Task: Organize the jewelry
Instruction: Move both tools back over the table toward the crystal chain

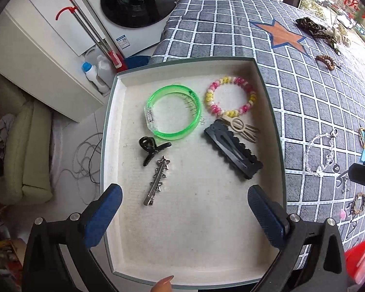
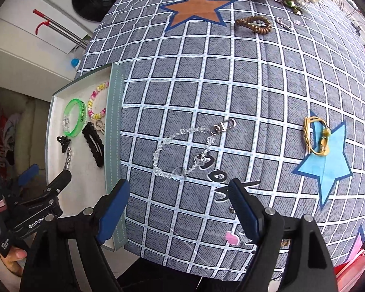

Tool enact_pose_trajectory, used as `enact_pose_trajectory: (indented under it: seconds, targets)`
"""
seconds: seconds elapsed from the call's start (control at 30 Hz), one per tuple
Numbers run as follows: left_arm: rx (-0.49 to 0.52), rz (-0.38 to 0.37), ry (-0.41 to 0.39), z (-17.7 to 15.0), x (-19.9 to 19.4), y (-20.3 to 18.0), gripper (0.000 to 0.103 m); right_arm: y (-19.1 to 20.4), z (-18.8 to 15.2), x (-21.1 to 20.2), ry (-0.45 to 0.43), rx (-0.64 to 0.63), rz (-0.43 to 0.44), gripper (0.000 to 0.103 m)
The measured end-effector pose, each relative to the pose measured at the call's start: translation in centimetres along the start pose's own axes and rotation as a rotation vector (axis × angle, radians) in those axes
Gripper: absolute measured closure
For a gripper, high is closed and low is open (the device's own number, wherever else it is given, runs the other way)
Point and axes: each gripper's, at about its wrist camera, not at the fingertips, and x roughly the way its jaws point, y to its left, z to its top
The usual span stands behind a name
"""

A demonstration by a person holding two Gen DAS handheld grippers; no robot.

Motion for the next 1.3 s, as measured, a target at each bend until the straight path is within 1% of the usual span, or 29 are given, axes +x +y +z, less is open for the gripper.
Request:
enact_pose_trajectory:
  seconds: [0.17,0.3,0.43,0.57,0.73,0.87,1.0,1.03,1.1,1.3]
  targets:
    - [0.096,-0.044,-0.016,1.0,-1.5,-4.2,0.0,-4.3,-3.1,-1.2,-0.002,0.084,-0.029,0.015]
    - [0.173,-0.07,-0.025,1.8,-2.3,-7.9,0.0,-7.7,-5.7,-1.5,0.041,0.161,-0.058,0.015]
    - [0.225,-0.092,-0.03,2.4,-2.5,-10.8,0.0,-10.9,-8.5,-1.3,0.076,0.252,-0.103,0.015]
    - [0.264,-0.108,-0.015,2.7,-2.2,-13.0,0.0,-13.5,-10.6,-1.6,0.09,0.325,-0.119,0.015]
    - [0.302,-0.137,0.025,3.0,-1.4,-15.1,0.0,-15.9,-11.8,-2.2,0.081,0.375,-0.131,0.015]
    - [0.341,-0.131,0.033,3.5,-0.6,-17.1,0.0,-17.5,-12.2,-2.5,0.077,0.38,-0.126,0.015]
    - [0.346,-0.128,0.05,4.3,0.6,-18.3,0.0,-18.8,-12.3,-3.1,0.07,0.369,-0.119,0.015]
    - [0.346,-0.123,0.053,4.5,1.0,-18.5,0.0,-19.8,-12.0,-3.2,0.067,0.363,-0.118,0.015]
    - [0.348,-0.114,0.058,4.7,1.6,-18.7,0.0,-21.0,-10.7,-3.6,0.06,0.348,-0.121,0.015]
    - [0.353,-0.097,0.075,5.2,3.6,-18.6,0.0,-22.1,-6.0,-3.6,0.034,0.308,-0.123,0.015]
